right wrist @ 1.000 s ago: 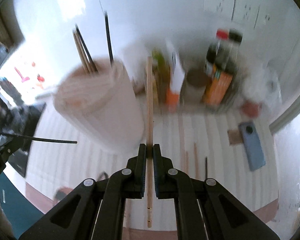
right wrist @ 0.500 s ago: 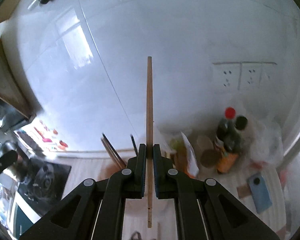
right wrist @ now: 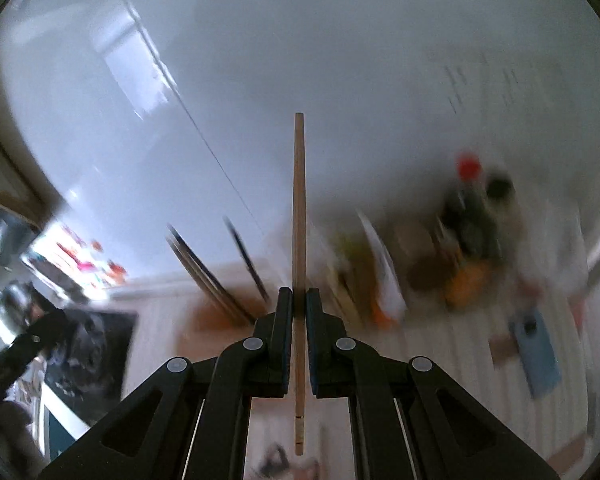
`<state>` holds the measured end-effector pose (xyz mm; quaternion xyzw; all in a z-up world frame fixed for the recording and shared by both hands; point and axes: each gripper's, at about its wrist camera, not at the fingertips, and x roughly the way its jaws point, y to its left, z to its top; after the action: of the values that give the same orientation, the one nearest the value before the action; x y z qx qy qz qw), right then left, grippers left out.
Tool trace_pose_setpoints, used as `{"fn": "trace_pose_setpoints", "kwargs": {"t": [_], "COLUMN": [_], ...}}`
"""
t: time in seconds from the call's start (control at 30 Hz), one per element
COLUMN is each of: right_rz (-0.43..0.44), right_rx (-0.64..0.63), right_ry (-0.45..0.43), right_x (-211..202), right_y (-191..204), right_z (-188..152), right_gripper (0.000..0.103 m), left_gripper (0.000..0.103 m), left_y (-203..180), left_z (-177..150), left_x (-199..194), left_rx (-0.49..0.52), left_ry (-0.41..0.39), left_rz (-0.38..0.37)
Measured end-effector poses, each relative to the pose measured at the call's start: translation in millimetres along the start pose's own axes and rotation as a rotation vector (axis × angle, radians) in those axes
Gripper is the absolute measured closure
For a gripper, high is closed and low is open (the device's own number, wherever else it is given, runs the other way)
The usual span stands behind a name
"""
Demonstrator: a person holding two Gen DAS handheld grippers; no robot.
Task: Organize utensils
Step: 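Lower the dark chopstick into the holder and open left tool, then grasp another dark chopstick on the mat with left tool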
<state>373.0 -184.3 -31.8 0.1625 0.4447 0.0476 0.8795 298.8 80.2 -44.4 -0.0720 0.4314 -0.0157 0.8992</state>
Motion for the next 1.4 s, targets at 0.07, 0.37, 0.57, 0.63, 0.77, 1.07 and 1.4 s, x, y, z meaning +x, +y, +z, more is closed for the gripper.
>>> {"fn": "trace_pose_setpoints", "kwargs": {"t": [0.07,0.37,0.57,0.63,0.77,1.07,1.4], "right_rz": [-0.032,-0.223,-0.316,-0.331,-0.374,-0.400,-0.347], "right_rx": [0.016,0.025,0.006,0.003,0.001,-0.011,-0.036], "right_ry": [0.090,0.449,0.503,0.507,0.515,0.521,0.577], "right_x": [20,132,164,168,173,173,148], "right_y": [-16,-55,-54,-55,-60,-58,-53], "right_z": [-24,-128,-165,-170,-178,-189,-215], "right_gripper": [0.096,0.096,0.096,0.096,0.096,0.096,0.096], "left_gripper": [0.047,0.050,0.058,0.063,0.085,0.099,0.098], "left_y": [17,37,30,31,23,27,76], "left_z": [-33,-118,-130,-132,-138,-148,-241], "left_x": [37,163,205,214,224,215,137], "left_rx": [-0.023,-0.048,-0.012,-0.010,0.013,0.073,-0.015], "left_ry": [0.111,0.370,0.393,0.400,0.391,0.399,0.621], "left_rz": [0.021,0.019,0.008,0.010,0.003,0.030,0.004]}}
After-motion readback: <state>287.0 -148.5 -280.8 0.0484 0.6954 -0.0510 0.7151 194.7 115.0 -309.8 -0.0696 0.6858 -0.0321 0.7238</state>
